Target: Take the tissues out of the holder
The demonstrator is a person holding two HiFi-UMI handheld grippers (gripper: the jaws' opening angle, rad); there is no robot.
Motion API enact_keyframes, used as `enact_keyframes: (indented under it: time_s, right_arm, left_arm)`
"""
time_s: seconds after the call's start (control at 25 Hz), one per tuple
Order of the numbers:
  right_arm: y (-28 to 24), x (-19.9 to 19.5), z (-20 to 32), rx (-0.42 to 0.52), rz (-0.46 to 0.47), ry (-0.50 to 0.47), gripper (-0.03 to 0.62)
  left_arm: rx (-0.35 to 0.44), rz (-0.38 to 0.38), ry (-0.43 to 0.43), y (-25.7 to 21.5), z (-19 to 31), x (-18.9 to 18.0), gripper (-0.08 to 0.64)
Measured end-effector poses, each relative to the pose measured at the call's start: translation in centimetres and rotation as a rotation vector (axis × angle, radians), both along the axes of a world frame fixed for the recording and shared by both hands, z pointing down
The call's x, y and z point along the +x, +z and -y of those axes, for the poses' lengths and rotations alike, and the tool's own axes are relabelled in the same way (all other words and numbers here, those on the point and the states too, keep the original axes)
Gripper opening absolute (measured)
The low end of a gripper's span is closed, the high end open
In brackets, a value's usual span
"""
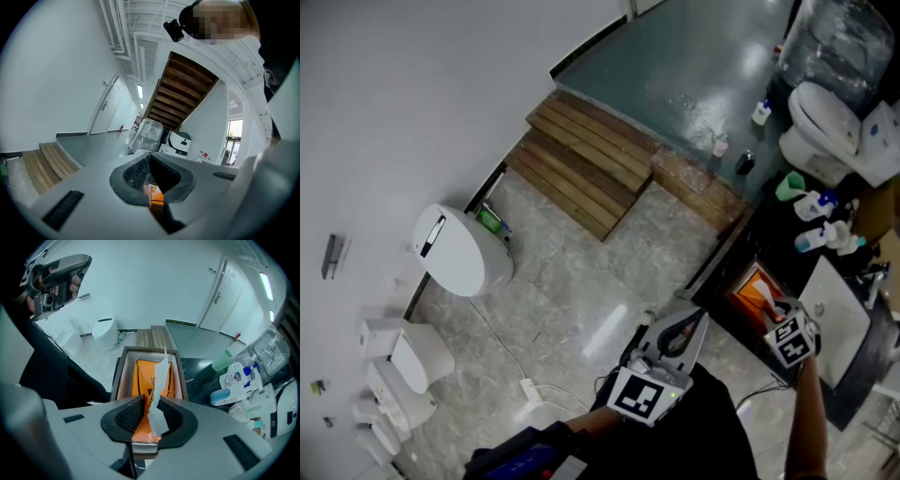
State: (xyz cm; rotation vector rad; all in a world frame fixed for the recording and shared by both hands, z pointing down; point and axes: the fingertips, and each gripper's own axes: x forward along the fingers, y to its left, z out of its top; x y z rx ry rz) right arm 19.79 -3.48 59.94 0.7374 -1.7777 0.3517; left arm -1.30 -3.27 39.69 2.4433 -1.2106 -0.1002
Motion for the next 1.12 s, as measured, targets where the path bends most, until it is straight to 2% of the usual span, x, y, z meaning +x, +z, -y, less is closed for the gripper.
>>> enact_keyframes:
  time_s: [0.24, 0.64, 1.12]
  right_arm:
    - [-0.6, 0.6, 0.2, 0.026, 0.004, 0.02, 0.072]
    - [-1.0, 0.6, 0.4, 0.06, 0.061, 0.066, 0.063]
    - [-2.0, 0.6, 0.6, 0.086, 0.071, 0.083, 0.051]
  left_arm:
    - [0.001, 0.0, 0.006, 0.0, -0.1, 0.1, -0.003]
    - [0.008, 0.004, 0.006, -0.2, -0.4, 0.0, -0.003]
    - [0.014, -0.005, 0.005, -0.4, -0.7, -0.2, -0.003]
